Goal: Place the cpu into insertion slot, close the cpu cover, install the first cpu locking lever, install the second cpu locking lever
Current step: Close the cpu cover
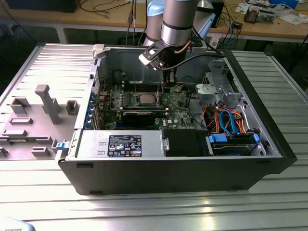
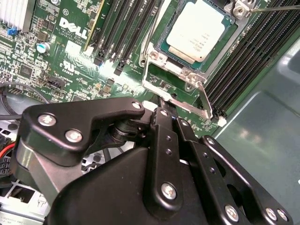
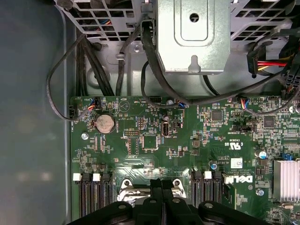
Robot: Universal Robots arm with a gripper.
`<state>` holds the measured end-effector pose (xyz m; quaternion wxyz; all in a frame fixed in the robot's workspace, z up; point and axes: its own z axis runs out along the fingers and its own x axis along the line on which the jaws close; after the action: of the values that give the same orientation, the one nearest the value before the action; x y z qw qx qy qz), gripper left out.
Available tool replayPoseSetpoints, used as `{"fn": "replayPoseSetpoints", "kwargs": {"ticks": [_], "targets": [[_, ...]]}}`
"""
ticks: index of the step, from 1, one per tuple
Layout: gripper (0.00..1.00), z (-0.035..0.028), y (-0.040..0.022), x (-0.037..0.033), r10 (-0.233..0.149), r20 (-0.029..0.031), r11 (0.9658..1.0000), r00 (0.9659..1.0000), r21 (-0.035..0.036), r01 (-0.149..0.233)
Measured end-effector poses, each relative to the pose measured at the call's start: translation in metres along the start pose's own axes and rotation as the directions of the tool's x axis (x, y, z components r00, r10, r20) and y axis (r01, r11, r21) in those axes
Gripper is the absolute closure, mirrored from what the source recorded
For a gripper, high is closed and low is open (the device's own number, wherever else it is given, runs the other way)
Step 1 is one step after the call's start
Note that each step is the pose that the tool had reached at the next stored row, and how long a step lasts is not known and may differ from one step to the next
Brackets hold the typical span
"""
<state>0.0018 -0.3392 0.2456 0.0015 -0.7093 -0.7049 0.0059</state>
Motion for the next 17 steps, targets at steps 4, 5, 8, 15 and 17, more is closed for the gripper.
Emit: {"fn": "replayPoseSetpoints", "kwargs": {"ticks": [4, 5, 8, 15, 17], "targets": [[0.89, 0.0004, -0.0019, 0.0000, 0.000, 0.0001, 1.0000, 1.0000, 0.0000, 0.000], [0.89, 0.0004, -0.0019, 0.0000, 0.000, 0.0000, 1.0000, 1.0000, 0.0000, 0.000], [0.89, 0.0005, -0.0024, 0.0000, 0.000, -0.0001, 1.0000, 1.0000, 0.0000, 0.000], [0.89, 0.0006, -0.0041, 0.0000, 0.000, 0.0000, 1.0000, 1.0000, 0.0000, 0.000], [0.89, 0.0007, -0.0041, 0.0000, 0.000, 0.0000, 1.0000, 1.0000, 0.0000, 0.000]]}}
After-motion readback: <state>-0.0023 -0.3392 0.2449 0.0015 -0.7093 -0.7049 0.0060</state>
